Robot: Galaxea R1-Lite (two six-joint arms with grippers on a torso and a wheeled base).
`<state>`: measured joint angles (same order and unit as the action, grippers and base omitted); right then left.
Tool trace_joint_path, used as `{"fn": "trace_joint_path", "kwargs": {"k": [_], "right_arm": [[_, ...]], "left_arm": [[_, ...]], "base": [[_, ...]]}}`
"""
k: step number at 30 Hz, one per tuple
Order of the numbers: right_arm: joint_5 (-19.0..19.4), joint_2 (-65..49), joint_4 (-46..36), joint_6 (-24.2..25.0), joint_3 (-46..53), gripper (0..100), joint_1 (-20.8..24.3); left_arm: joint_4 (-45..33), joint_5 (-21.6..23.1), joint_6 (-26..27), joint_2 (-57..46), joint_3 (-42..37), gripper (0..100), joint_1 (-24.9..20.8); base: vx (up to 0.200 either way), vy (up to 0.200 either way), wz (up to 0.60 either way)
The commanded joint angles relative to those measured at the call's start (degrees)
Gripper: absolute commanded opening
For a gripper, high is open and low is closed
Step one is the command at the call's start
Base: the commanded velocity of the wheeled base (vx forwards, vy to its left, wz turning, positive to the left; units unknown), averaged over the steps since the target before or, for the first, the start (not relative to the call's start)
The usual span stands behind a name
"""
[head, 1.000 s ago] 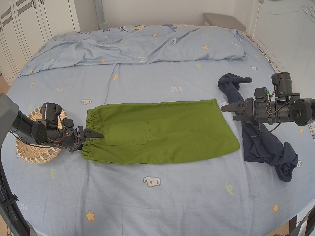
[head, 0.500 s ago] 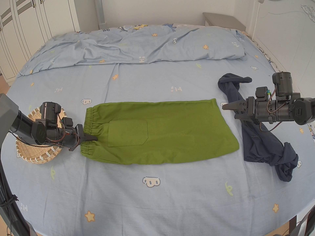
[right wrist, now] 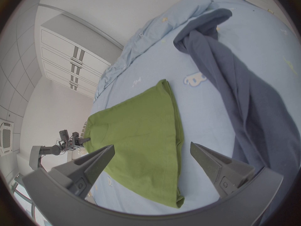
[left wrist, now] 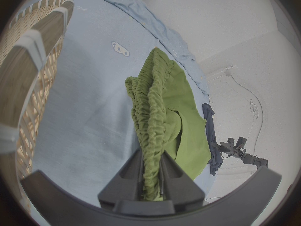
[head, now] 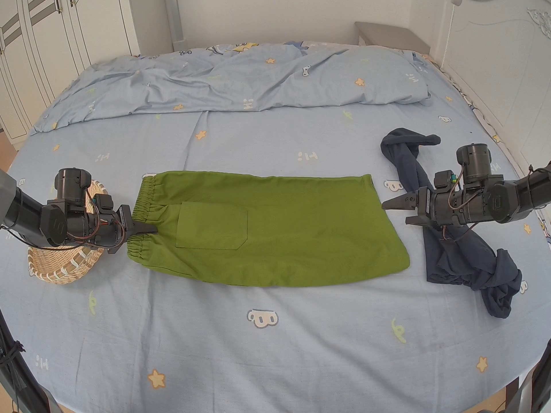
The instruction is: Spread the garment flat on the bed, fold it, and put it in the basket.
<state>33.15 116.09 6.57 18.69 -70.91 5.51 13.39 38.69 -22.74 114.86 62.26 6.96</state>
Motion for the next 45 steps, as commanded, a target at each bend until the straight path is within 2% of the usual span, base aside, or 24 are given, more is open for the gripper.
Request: {"fn": "trace_joint_path", "kwargs": {"k": [1, 14, 21, 27, 31, 32, 45], "right_arm": [[0.08, 4.67, 0.37, -0.85, -0.28, 100, 0.82], [1.31, 8.36, -0.07, -1.90, -3.00, 100, 1.43], [2.98, 11.79, -0.07, -1.29, -5.99, 100, 3.81], [6.49, 12.14, -0.15, -0.58, -6.78, 100, 3.02], [6.84, 12.58, -0.07, 1.35, -7.84, 100, 1.96], [6.76, 13.02, -0.07, 1.53, -8.19, 0, 1.61], [6.23, 13.72, -0.59, 1.88, -9.60, 0, -0.24]], "left_arm": [[0.06, -0.02, -0.03, -0.51, -0.12, 0, -0.02], [0.06, -0.02, -0.03, -1.04, -0.29, 0, -0.28], [0.06, -0.02, 0.06, -1.13, -0.47, 0, -0.63], [0.06, -0.02, 0.06, -1.13, -0.47, 0, -0.63], [0.06, -0.02, 0.06, -1.04, -0.47, 0, -0.72], [0.06, -0.02, 0.06, -1.04, -0.56, 0, -0.72], [-0.20, -0.11, -0.03, -1.04, -0.29, 0, -0.54]], "base": [[0.000, 0.000, 0.00], [0.000, 0.000, 0.00], [0.000, 0.000, 0.00], [0.000, 0.000, 0.00], [0.000, 0.000, 0.00], [0.000, 0.000, 0.00], [0.000, 0.000, 0.00]]}}
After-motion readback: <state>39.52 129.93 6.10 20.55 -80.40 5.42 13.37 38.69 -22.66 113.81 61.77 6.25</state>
